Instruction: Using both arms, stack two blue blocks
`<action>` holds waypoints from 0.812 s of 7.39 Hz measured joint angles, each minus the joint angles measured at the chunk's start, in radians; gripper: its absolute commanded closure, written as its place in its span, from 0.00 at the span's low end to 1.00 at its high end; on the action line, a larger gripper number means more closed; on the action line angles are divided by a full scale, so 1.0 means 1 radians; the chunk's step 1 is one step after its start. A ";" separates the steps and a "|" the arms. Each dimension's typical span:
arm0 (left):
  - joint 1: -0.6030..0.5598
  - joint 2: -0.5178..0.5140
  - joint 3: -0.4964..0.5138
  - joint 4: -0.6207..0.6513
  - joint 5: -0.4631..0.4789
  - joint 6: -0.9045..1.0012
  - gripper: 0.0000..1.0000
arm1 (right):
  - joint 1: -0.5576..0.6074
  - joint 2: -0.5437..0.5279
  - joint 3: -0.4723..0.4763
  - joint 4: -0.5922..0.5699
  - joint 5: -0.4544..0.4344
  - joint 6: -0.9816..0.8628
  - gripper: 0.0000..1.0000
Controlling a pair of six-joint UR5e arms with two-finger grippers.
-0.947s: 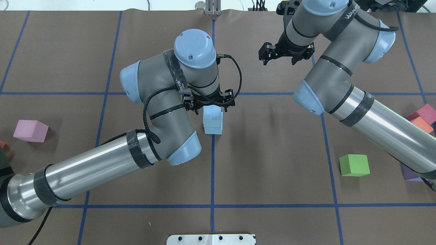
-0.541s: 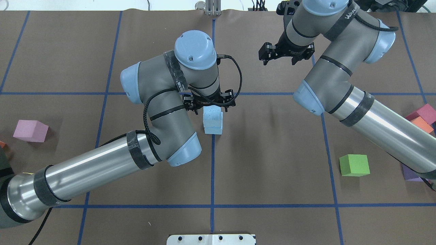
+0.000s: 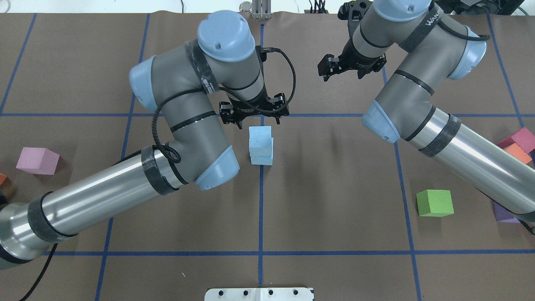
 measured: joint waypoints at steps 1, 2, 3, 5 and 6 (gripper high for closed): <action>-0.044 0.048 -0.066 0.059 -0.013 0.094 0.02 | 0.037 -0.014 0.005 0.000 0.020 -0.007 0.00; -0.102 0.101 -0.140 0.137 -0.038 0.215 0.02 | 0.103 -0.047 0.009 0.000 0.077 -0.012 0.00; -0.171 0.156 -0.201 0.195 -0.073 0.342 0.02 | 0.188 -0.094 0.018 -0.001 0.142 -0.033 0.00; -0.336 0.282 -0.257 0.235 -0.156 0.619 0.02 | 0.348 -0.189 0.036 -0.017 0.217 -0.214 0.00; -0.431 0.357 -0.264 0.242 -0.195 0.763 0.01 | 0.417 -0.247 0.062 -0.051 0.234 -0.330 0.00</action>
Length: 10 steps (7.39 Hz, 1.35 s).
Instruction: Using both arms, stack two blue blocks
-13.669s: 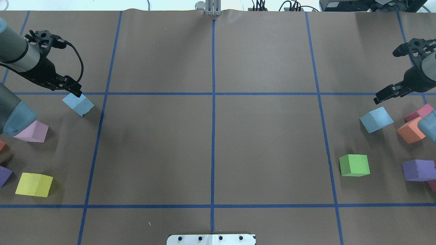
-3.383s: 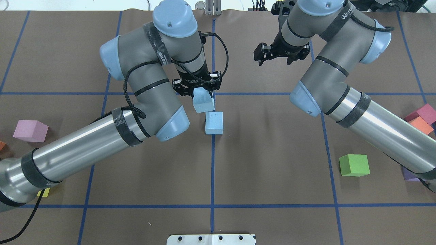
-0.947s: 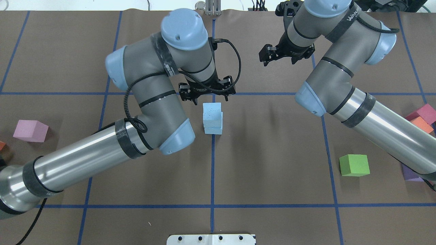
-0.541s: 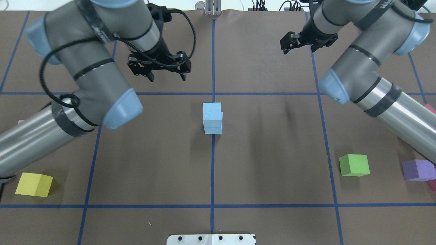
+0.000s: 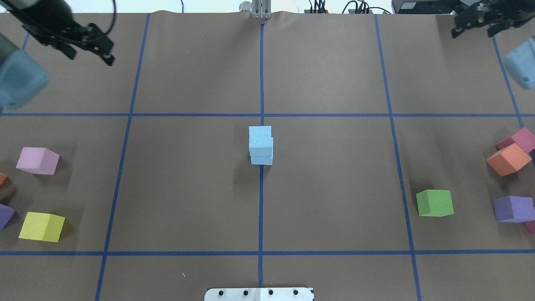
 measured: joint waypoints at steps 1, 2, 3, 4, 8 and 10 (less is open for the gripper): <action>-0.087 0.071 0.000 0.012 -0.034 0.127 0.01 | 0.046 -0.073 0.048 -0.036 0.006 -0.096 0.00; -0.164 0.133 0.005 0.039 -0.056 0.235 0.01 | 0.074 -0.160 0.096 -0.054 0.008 -0.189 0.00; -0.227 0.193 0.011 0.070 -0.063 0.326 0.01 | 0.096 -0.226 0.121 -0.065 0.009 -0.247 0.00; -0.274 0.257 0.020 0.087 -0.061 0.384 0.01 | 0.119 -0.275 0.132 -0.071 0.010 -0.274 0.00; -0.373 0.410 0.070 0.086 -0.004 0.539 0.01 | 0.208 -0.365 0.154 -0.098 0.076 -0.297 0.00; -0.381 0.468 0.081 0.067 -0.006 0.564 0.01 | 0.215 -0.384 0.168 -0.105 0.081 -0.297 0.00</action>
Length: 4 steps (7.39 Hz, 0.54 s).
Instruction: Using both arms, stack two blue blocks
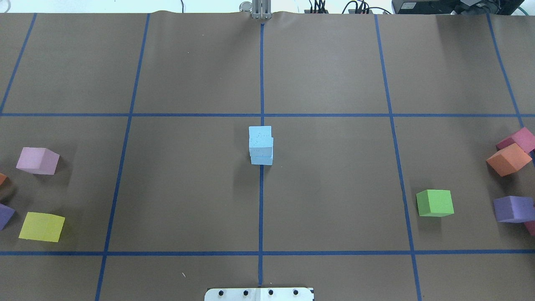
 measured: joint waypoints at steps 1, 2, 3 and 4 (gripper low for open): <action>-0.001 0.019 0.002 -0.007 -0.001 0.018 0.01 | 0.000 -0.005 0.003 -0.001 0.000 0.000 0.00; -0.002 0.028 0.002 -0.011 -0.002 0.029 0.01 | 0.000 -0.008 0.005 -0.001 -0.001 0.000 0.00; -0.002 0.031 0.002 -0.012 -0.002 0.034 0.01 | 0.000 -0.010 0.007 -0.001 -0.003 0.000 0.00; -0.002 0.032 0.001 -0.012 -0.003 0.035 0.01 | -0.001 -0.011 0.007 -0.001 -0.004 0.000 0.00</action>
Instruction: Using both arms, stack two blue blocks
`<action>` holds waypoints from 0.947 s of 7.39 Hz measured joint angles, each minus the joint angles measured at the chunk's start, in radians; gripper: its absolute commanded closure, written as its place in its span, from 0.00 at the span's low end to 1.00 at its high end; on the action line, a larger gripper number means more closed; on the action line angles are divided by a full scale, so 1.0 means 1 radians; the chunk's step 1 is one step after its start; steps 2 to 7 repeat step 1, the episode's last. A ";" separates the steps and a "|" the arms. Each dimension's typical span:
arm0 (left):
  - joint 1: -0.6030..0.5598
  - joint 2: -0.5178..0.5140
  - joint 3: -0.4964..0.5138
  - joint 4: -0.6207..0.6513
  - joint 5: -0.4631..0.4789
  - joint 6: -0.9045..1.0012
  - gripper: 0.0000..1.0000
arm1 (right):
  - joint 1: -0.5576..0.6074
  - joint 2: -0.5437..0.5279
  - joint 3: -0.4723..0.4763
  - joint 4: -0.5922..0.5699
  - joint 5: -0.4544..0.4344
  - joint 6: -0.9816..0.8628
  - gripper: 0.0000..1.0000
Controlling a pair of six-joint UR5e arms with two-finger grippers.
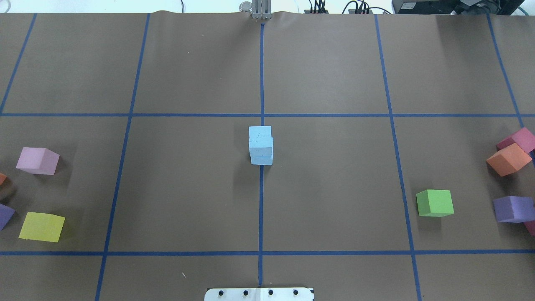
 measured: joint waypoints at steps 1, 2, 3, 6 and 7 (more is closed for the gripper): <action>0.000 0.000 -0.001 0.000 0.000 0.000 0.01 | 0.000 0.000 0.000 0.000 -0.001 0.000 0.00; 0.000 0.000 -0.001 0.000 0.000 0.000 0.01 | 0.000 0.000 0.000 0.000 -0.001 0.000 0.00; 0.000 0.000 -0.001 0.000 0.000 0.000 0.01 | 0.000 0.000 0.000 0.000 -0.001 0.000 0.00; 0.000 0.000 -0.001 0.000 0.000 0.000 0.01 | 0.000 0.000 0.000 0.000 -0.001 0.000 0.00; 0.000 0.000 -0.001 0.000 0.000 0.000 0.01 | 0.000 0.000 0.000 0.000 -0.001 0.000 0.00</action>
